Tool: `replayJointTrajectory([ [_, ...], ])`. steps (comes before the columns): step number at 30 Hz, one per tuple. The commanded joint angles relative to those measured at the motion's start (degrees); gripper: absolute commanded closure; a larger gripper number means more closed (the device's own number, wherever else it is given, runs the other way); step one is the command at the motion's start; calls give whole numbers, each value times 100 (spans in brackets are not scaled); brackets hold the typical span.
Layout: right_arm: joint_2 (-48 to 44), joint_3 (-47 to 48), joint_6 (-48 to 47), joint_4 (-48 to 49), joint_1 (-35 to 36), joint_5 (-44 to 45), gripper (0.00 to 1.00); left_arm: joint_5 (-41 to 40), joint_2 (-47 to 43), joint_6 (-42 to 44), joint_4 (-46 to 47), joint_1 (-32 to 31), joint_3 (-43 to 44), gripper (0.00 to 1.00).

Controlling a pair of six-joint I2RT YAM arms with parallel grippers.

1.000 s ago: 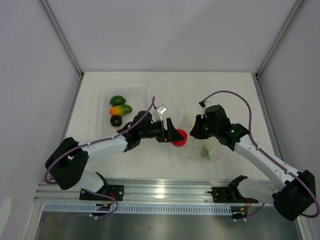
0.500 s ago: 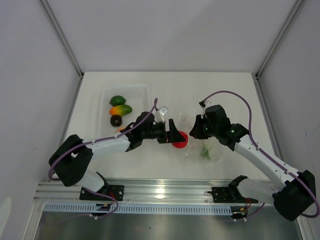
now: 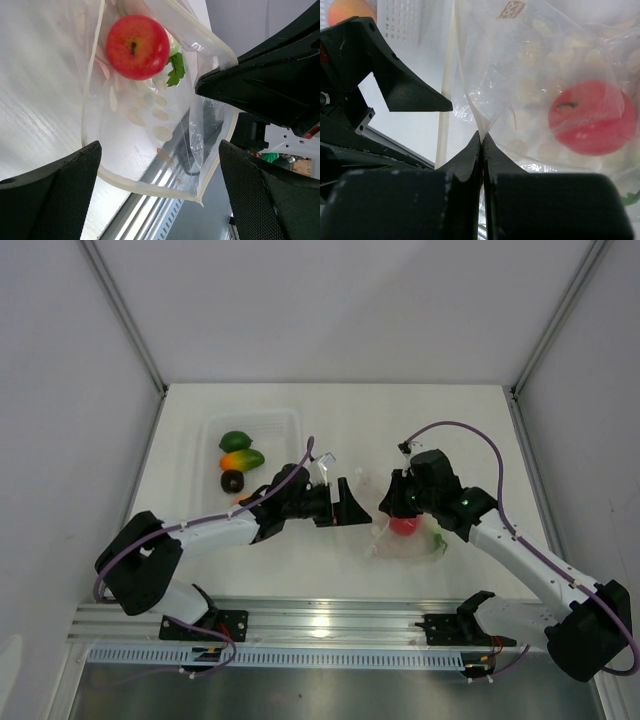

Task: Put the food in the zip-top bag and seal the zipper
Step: Place the fake fruit in the zipper food storage bag.

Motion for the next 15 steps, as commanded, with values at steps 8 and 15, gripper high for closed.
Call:
replayJointTrajectory([
  [8, -167, 2, 24, 117, 19, 10, 100, -928, -872, 575, -671, -29, 269, 1],
  [15, -159, -60, 24, 118, 19, 19, 100, -2000, -1400, 744, -1962, 365, 621, 0],
])
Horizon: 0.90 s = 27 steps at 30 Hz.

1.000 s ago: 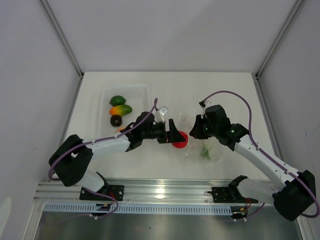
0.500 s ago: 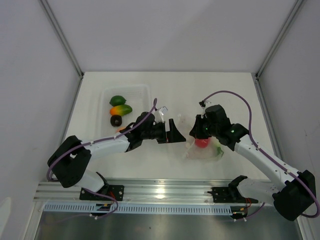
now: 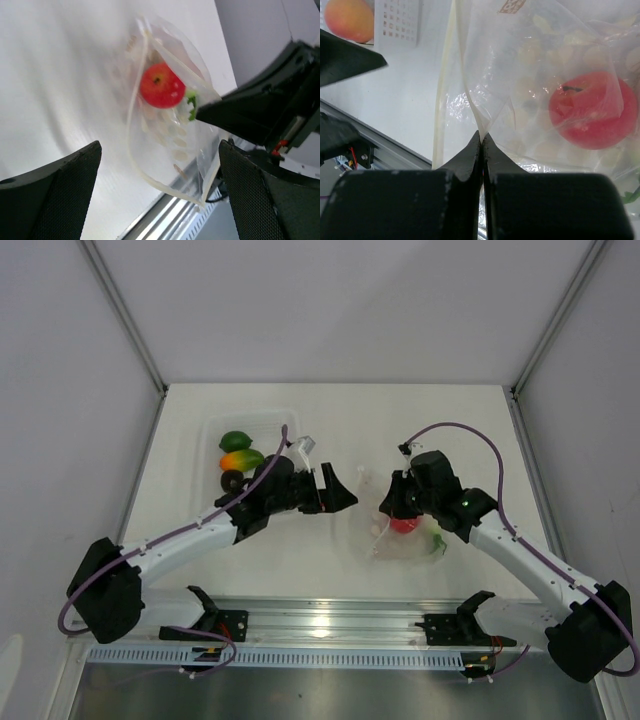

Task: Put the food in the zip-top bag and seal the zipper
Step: Place the fake fruit in the zipper food storage bag, then pick up the fake fruit from the bin.

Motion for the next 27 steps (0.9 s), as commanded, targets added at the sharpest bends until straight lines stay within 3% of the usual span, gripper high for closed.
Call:
replayJointTrajectory([
  [1, -137, -9, 15, 118, 19, 28, 100, -876, -401, 210, -818, 307, 335, 1],
  [4, -128, -18, 6, 109, 10, 28, 100, -1299, -498, 158, -1336, 606, 519, 0],
  [10, -93, -36, 6, 135, 28, 28, 100, -2246, -139, -343, -3225, 1309, 1441, 0],
  [19, -58, -45, -11, 162, 28, 19, 100, -3504, 608, -2108, -5807, 2065, 2417, 0],
  [27, 13, -45, -11, 179, 36, -16, 100, -3190, 1390, -2602, -6646, 2347, 2620, 3],
])
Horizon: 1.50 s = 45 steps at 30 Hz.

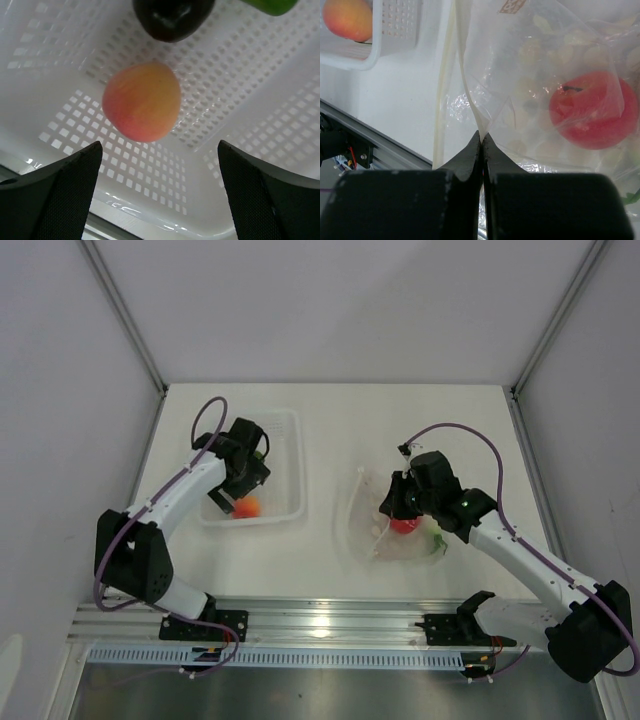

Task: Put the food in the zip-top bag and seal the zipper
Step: Pick up the fake fruit from the bin.

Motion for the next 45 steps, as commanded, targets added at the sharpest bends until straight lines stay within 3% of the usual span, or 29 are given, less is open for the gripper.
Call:
replayJointTrajectory([
  [1, 4, -10, 0, 166, 32, -24, 100, 94, 254, -447, -636, 161, 227, 4],
  [15, 13, -53, -9, 192, 32, -24, 100, 727, 641, -210, 58, 522, -248, 11],
  [31, 30, -185, -9, 263, 41, -7, 100, 736, 1081, -201, 533, 583, -617, 14],
  [40, 39, -177, 0, 254, 32, 2, 100, 780, 1107, -122, 665, 610, -679, 27],
  [45, 39, -168, 0, 254, 32, 2, 100, 736, 923, -61, 691, 618, -670, 49],
])
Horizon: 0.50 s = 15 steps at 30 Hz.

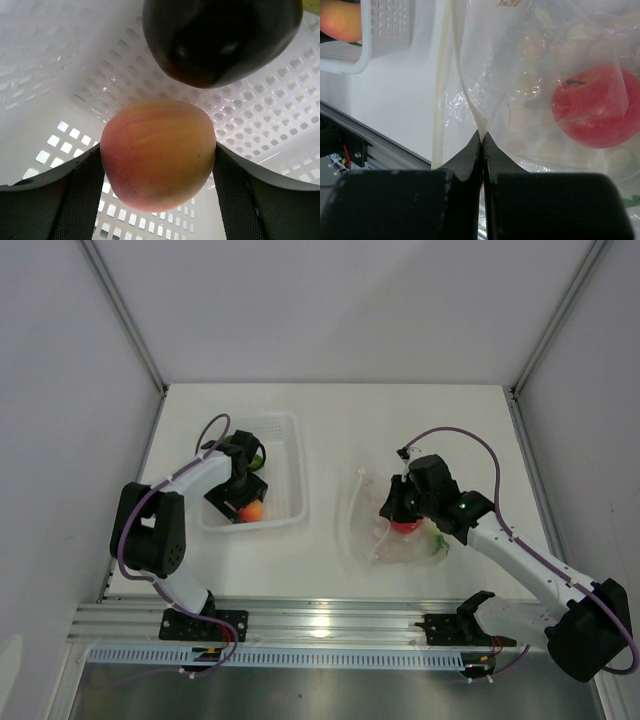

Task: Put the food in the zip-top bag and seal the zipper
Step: Pick up the fake fruit from the bin.

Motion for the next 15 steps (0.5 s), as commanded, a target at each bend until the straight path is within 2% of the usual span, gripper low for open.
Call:
replayJointTrajectory([
  [1, 6, 18, -9, 169, 21, 2, 100, -25, -168, 169, 149, 70, -27, 53],
  [6, 15, 27, -9, 177, 30, -7, 100, -148, -712, 371, 158, 70, 26, 83],
  [8, 32, 36, 0, 195, 30, 2, 100, -200, -932, 476, 211, 61, 43, 91],
  [10, 50, 36, 17, 204, 30, -16, 100, -192, -1318, 695, 307, 52, 17, 92],
  [13, 76, 44, 35, 230, 39, -33, 100, -25, -1994, 1230, 991, -27, -237, 94],
  [15, 94, 53, 52, 248, 39, -42, 100, 229, -2390, 1521, 1790, -132, -639, 93],
])
